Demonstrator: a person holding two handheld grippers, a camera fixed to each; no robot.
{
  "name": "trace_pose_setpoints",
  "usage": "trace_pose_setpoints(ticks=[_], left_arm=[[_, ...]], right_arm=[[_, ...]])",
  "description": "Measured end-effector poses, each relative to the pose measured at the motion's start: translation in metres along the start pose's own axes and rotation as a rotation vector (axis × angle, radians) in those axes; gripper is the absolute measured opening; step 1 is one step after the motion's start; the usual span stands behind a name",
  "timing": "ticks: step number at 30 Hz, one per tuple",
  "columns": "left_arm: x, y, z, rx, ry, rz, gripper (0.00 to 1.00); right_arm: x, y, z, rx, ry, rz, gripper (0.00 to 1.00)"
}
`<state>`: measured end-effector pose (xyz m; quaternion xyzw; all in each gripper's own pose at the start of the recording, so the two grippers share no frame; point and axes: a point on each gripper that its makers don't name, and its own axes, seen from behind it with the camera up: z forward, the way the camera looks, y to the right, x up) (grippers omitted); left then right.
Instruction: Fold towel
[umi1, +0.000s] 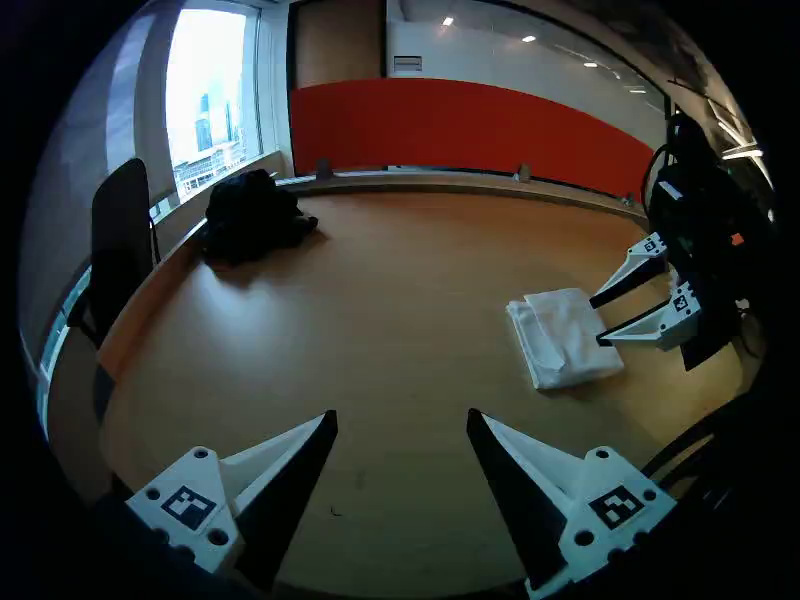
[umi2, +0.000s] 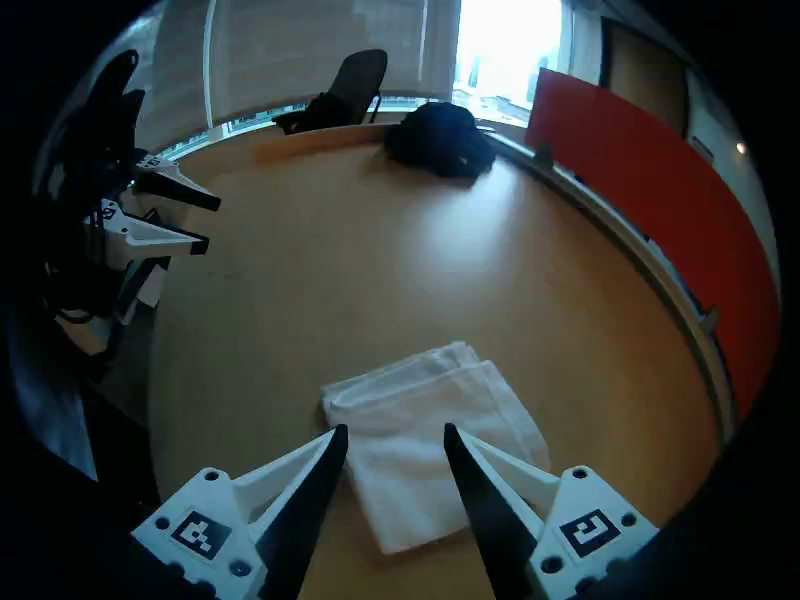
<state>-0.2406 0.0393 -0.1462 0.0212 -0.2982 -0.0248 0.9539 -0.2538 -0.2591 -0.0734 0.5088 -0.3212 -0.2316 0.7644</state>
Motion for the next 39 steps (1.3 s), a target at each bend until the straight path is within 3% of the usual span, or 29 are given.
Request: trace_pose_setpoints(ticks=[20, 39], left_arm=[[0.002, -0.002, -0.001, 0.003, 0.003, 0.007, 0.96], [0.001, 0.003, 0.001, -0.004, -0.003, 0.012, 0.96]], right_arm=[[-0.037, 0.007, -0.012, -0.049, -0.035, 0.059, 0.74], [-0.088, 0.005, -0.02, -0.06, -0.12, 0.089, 0.74]])
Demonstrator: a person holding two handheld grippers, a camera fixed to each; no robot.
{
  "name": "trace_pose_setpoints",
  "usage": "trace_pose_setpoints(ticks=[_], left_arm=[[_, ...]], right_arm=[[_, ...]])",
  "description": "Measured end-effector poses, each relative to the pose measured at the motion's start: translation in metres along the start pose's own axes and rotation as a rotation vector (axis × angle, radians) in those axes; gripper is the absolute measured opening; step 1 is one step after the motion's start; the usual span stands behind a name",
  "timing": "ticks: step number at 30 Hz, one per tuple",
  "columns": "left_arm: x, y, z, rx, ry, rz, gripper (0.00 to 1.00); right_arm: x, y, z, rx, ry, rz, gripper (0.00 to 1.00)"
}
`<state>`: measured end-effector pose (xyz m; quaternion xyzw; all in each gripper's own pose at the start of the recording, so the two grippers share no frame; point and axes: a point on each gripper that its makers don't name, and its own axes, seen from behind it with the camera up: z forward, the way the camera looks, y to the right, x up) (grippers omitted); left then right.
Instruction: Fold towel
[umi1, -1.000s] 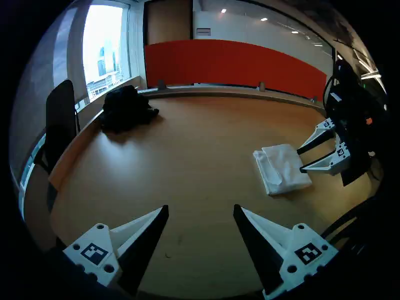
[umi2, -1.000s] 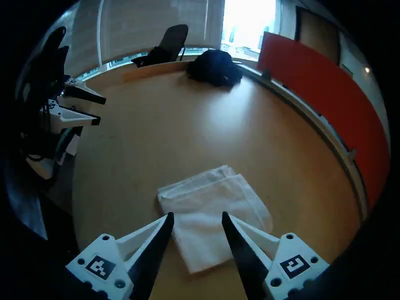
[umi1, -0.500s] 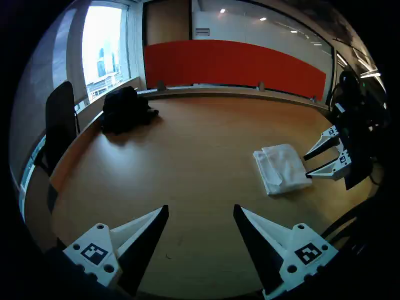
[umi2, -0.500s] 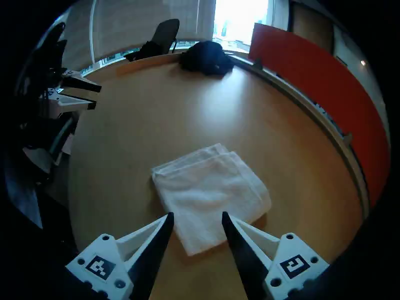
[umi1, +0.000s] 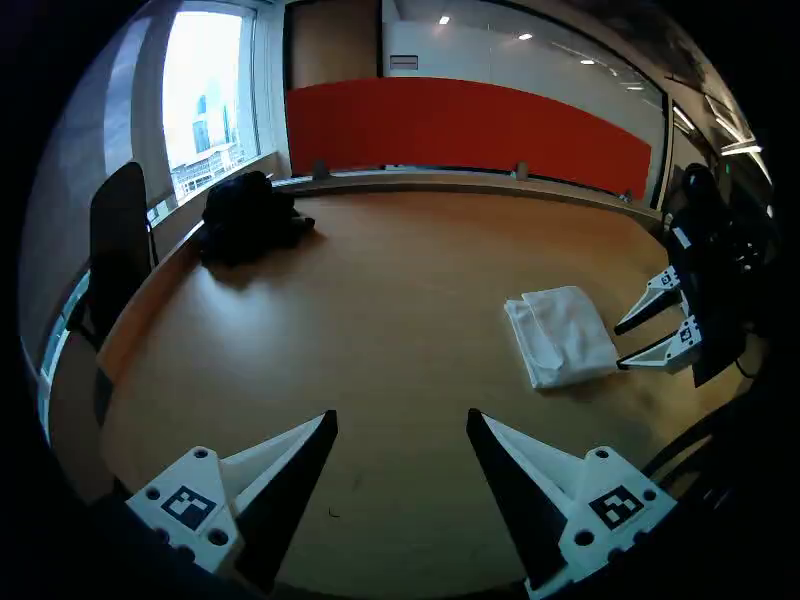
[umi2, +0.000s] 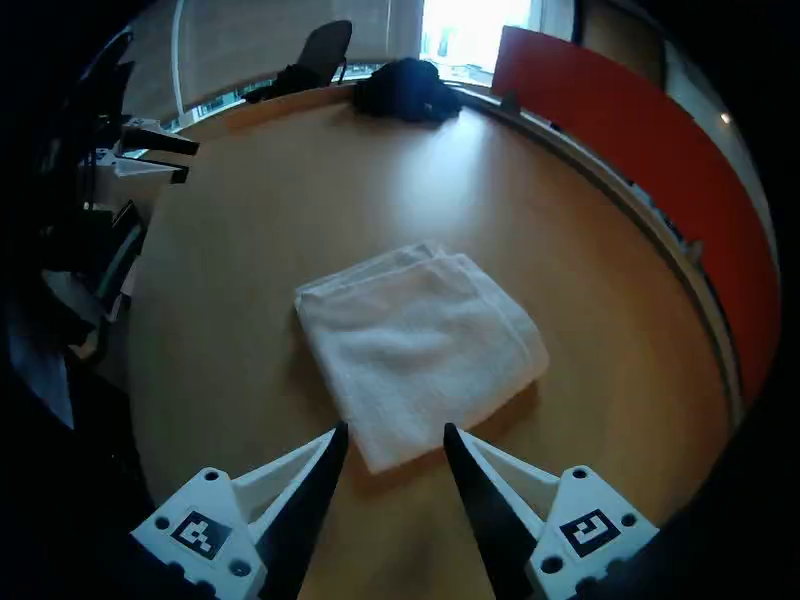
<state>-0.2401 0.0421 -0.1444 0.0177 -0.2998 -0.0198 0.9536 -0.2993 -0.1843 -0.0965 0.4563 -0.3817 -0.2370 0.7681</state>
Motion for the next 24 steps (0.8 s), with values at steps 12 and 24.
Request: trace_pose_setpoints(ticks=[12, 24], left_arm=[[0.002, 0.003, 0.003, -0.01, -0.001, 0.005, 0.96], [0.003, 0.005, 0.002, -0.019, 0.003, 0.008, 0.96]], right_arm=[[-0.024, -0.004, 0.006, 0.001, -0.038, 0.026, 0.67], [-0.028, -0.006, 0.009, -0.008, -0.042, 0.062, 0.39]])
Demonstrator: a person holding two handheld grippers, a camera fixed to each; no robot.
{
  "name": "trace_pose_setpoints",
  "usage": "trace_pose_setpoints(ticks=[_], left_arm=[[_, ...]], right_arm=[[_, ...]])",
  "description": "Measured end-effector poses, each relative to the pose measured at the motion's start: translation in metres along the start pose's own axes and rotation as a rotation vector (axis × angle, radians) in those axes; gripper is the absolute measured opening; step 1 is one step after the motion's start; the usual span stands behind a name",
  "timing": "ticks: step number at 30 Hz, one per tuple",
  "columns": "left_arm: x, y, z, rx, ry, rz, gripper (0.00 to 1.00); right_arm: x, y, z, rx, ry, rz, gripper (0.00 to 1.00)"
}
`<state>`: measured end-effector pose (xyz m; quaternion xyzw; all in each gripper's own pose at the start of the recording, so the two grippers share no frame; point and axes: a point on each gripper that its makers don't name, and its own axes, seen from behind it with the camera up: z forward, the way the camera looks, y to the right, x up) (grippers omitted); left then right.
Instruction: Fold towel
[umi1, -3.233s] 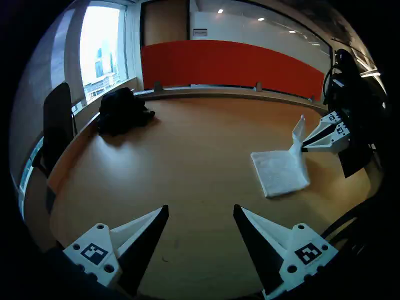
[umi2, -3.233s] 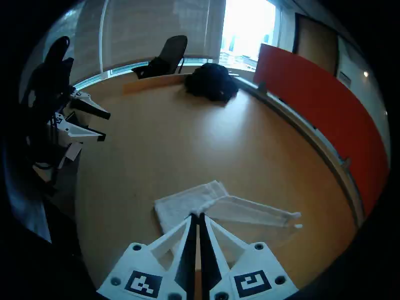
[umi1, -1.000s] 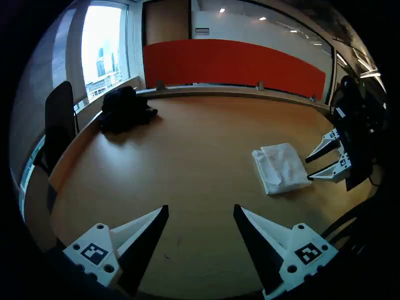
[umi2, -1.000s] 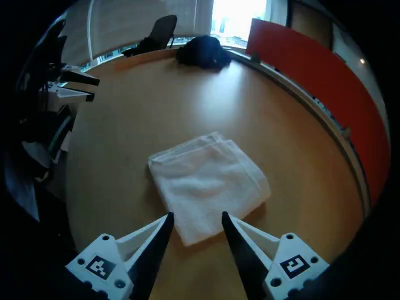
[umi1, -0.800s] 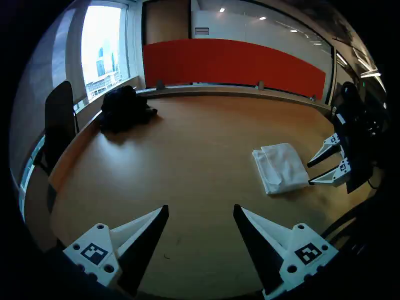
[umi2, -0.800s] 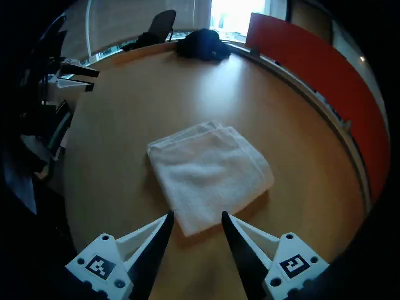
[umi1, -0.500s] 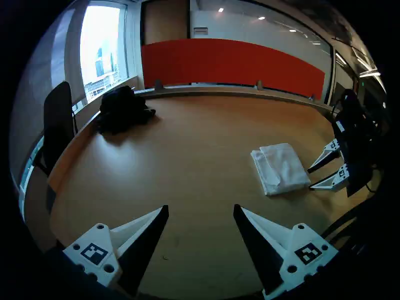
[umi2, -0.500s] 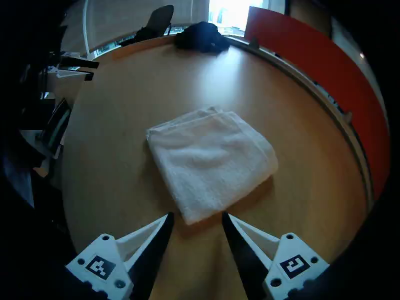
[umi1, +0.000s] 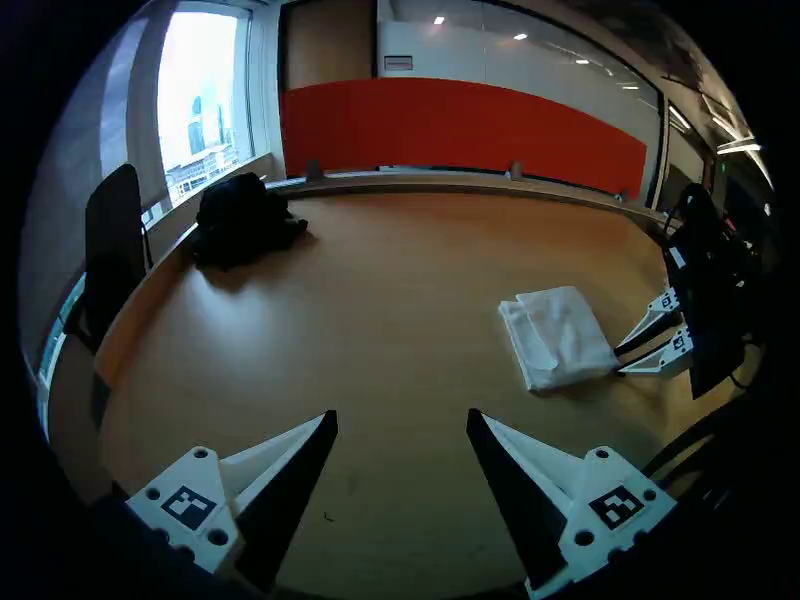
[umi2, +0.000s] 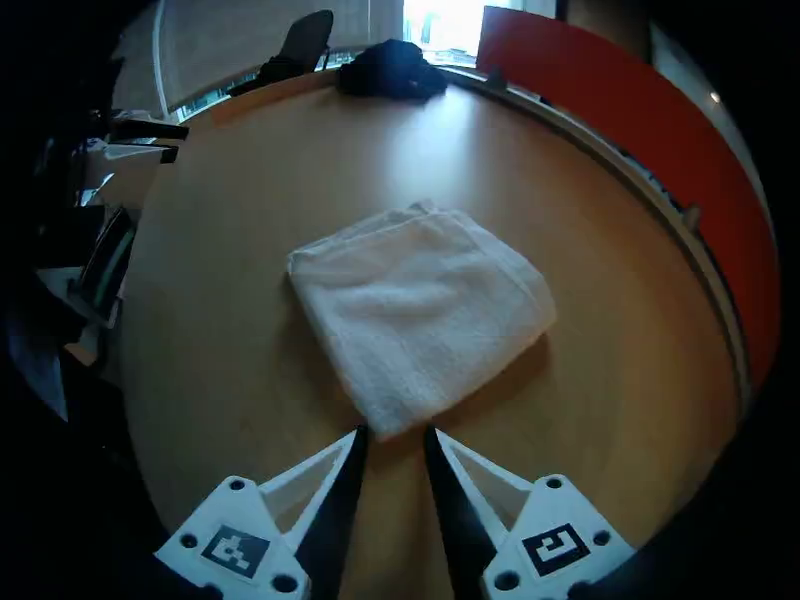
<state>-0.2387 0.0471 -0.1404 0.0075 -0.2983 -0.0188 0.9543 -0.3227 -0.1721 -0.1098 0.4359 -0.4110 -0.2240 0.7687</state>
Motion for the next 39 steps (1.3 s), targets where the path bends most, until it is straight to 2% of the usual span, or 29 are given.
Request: trace_pose_setpoints(ticks=[16, 29, 34, 39], left_arm=[[-0.001, 0.0, -0.002, -0.006, 0.001, 0.008, 0.97], [-0.003, 0.002, -0.001, -0.019, -0.001, -0.001, 0.96], [-0.001, 0.0, 0.001, -0.019, 0.004, 0.006, 0.96], [0.005, 0.001, 0.002, -0.027, 0.016, 0.008, 0.96]], right_arm=[[0.001, -0.006, 0.003, 0.007, 0.0, 0.018, 0.05], [0.007, 0.004, -0.004, -0.024, 0.015, 0.026, 0.03], [0.028, 0.01, -0.015, -0.04, 0.047, 0.022, 0.02], [0.064, 0.02, -0.031, -0.062, 0.104, 0.007, 0.02]])
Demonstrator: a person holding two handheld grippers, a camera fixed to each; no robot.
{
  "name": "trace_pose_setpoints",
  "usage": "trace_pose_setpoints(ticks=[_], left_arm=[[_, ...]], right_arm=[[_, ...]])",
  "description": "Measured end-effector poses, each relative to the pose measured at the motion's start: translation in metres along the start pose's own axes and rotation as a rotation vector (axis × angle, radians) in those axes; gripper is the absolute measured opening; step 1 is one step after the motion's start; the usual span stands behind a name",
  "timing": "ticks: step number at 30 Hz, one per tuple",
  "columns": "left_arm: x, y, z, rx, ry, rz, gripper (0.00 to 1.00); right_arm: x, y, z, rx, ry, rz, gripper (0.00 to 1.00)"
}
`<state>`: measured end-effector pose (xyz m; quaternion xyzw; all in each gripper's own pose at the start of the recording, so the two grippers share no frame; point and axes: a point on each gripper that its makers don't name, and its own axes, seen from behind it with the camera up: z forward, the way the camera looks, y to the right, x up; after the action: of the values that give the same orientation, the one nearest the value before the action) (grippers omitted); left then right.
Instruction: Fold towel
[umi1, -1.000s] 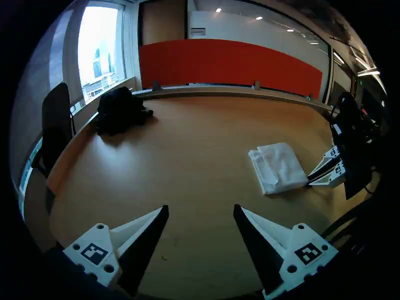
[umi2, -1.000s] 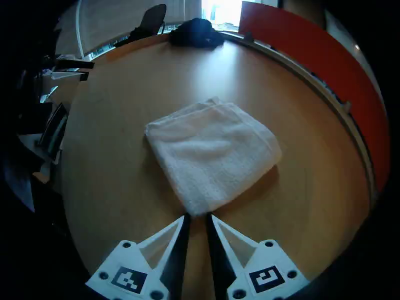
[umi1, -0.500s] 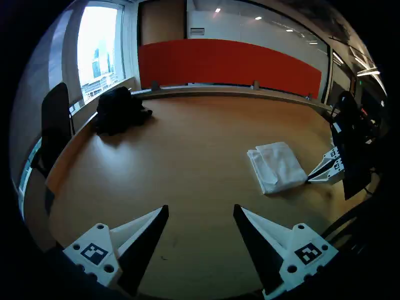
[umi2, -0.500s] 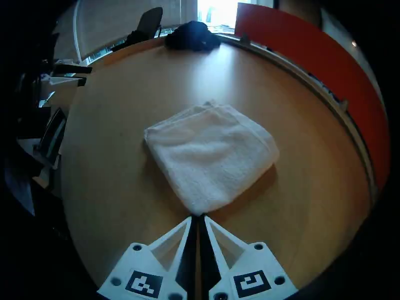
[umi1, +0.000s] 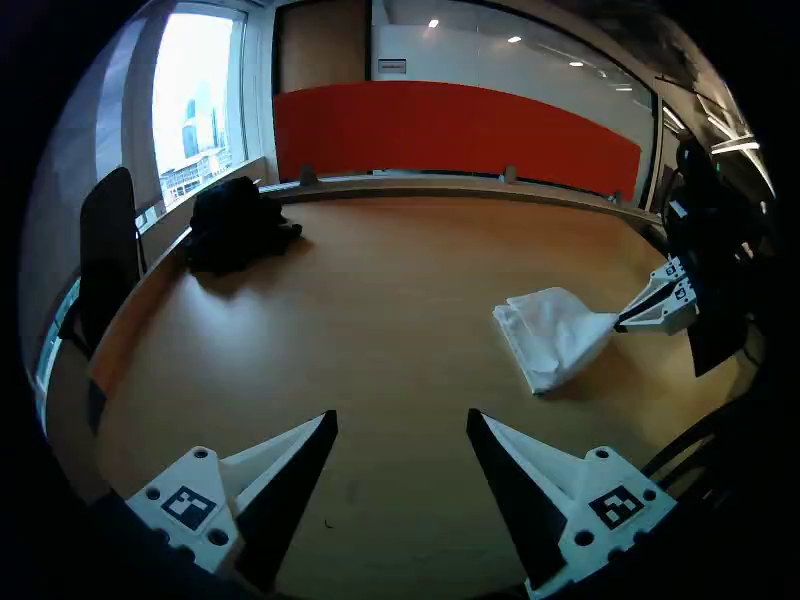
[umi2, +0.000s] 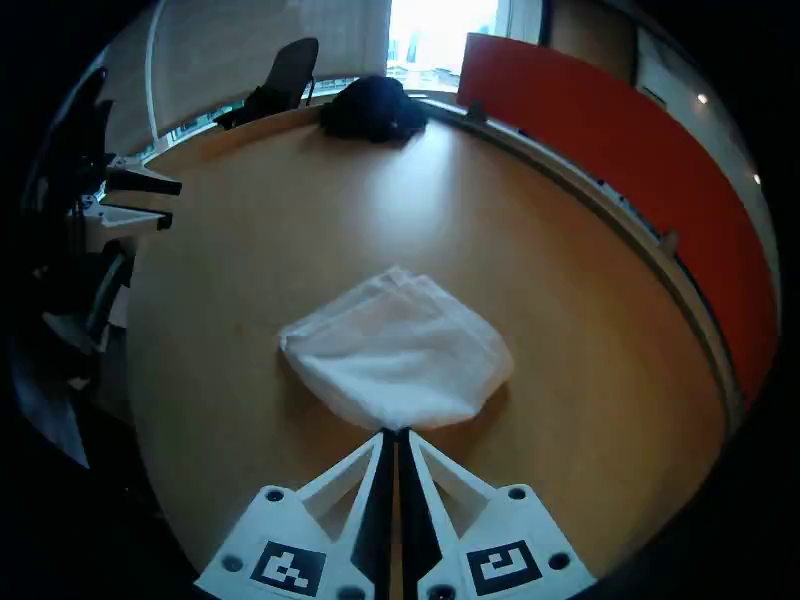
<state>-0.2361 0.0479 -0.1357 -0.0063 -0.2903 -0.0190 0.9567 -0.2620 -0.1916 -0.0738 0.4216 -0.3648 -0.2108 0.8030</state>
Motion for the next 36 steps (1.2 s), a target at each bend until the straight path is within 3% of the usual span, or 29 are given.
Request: trace_pose_setpoints(ticks=[8, 18, 26, 36], left_arm=[[0.015, 0.004, 0.0, -0.013, 0.029, 0.008, 0.96], [0.03, 0.009, -0.002, -0.032, 0.058, 0.014, 0.96], [0.041, 0.015, -0.001, -0.046, 0.077, 0.022, 0.96], [0.047, 0.022, 0.001, -0.061, 0.088, 0.03, 0.96]], right_arm=[[0.071, 0.02, -0.023, -0.037, 0.12, -0.04, 0.02], [0.133, 0.044, -0.059, -0.073, 0.216, -0.085, 0.02], [0.141, 0.07, -0.085, -0.119, 0.232, -0.094, 0.02], [0.134, 0.103, -0.116, -0.166, 0.249, -0.049, 0.02]])
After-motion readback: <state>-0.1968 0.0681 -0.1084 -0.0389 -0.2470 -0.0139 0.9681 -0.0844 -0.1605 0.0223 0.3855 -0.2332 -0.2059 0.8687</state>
